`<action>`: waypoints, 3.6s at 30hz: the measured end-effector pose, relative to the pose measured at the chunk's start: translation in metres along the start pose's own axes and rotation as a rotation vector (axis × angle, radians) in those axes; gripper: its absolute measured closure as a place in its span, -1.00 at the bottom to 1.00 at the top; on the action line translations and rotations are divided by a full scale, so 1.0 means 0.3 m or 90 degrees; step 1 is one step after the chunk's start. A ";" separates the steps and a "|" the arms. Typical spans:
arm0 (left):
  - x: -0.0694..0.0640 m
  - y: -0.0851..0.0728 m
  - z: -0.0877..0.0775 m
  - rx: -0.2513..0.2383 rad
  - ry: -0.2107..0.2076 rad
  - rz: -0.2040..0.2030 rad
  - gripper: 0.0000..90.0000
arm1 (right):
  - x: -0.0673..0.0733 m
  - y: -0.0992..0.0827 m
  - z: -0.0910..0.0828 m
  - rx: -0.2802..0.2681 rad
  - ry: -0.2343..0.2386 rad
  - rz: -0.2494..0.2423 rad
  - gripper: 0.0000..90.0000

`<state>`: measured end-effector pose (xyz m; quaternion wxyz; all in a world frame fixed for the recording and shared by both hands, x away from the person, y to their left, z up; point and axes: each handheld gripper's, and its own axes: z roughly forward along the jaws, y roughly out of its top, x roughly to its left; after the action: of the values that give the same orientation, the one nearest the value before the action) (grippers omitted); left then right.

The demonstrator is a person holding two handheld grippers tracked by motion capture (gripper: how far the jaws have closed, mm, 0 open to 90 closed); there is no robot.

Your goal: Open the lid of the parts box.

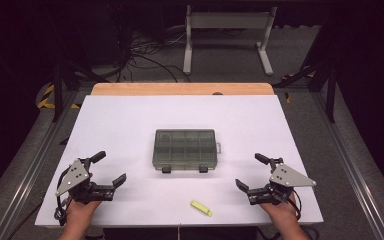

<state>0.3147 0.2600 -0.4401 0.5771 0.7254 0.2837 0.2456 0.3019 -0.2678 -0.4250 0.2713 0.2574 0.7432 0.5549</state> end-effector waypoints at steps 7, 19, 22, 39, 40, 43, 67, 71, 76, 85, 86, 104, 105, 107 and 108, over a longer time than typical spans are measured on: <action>-0.001 0.000 0.008 0.013 0.001 -0.015 -1.00 | -0.004 -0.001 -0.004 -0.003 -0.003 0.004 -1.00; -0.007 0.009 0.003 0.021 -0.017 -0.015 -1.00 | -0.007 0.007 -0.005 -0.013 0.034 0.036 -1.00; -0.006 0.012 0.000 0.020 -0.012 -0.011 -1.00 | -0.008 0.007 -0.006 -0.015 0.030 0.036 -1.00; -0.021 0.080 0.022 0.059 -0.038 -0.015 -0.99 | -0.050 0.044 0.001 -0.011 0.028 0.059 -1.00; -0.023 0.086 0.026 0.061 -0.040 -0.014 -0.99 | -0.056 0.057 0.007 -0.011 0.030 0.060 -1.00; -0.027 0.112 0.047 0.069 -0.046 -0.004 -1.00 | -0.064 0.085 0.025 -0.005 0.029 0.049 -1.00; -0.016 0.164 0.214 0.086 -0.090 -0.035 -0.99 | -0.070 0.162 0.178 0.047 0.048 0.038 -1.00; -0.021 0.166 0.244 0.078 -0.094 -0.051 -0.99 | -0.055 0.163 0.201 0.057 0.062 0.030 -1.00; -0.023 0.164 0.267 0.082 -0.093 -0.054 -0.99 | -0.058 0.157 0.222 0.060 0.065 0.042 -1.00; -0.013 0.161 0.264 0.098 -0.091 -0.050 -1.00 | -0.038 0.141 0.245 0.071 0.080 0.030 -1.00; -0.013 0.162 0.261 0.096 -0.099 -0.050 -1.00 | -0.035 0.140 0.247 0.073 0.080 0.029 -1.00; -0.011 0.108 0.286 0.164 -0.141 -0.050 -0.94 | -0.018 0.104 0.285 0.149 0.088 0.020 -0.89; -0.011 0.108 0.286 0.164 -0.141 -0.050 -0.94 | -0.018 0.104 0.285 0.149 0.088 0.020 -0.89; -0.019 0.097 0.293 0.182 -0.136 -0.031 -0.92 | -0.017 0.092 0.294 0.166 0.088 0.022 -0.87; -0.020 0.093 0.296 0.187 -0.136 -0.025 -0.91 | -0.015 0.090 0.296 0.169 0.089 0.022 -0.86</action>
<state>0.3746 0.1891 -0.4319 0.4968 0.8180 0.2676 0.1114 0.3686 -0.2034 -0.4196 0.1728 0.2650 0.8225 0.4727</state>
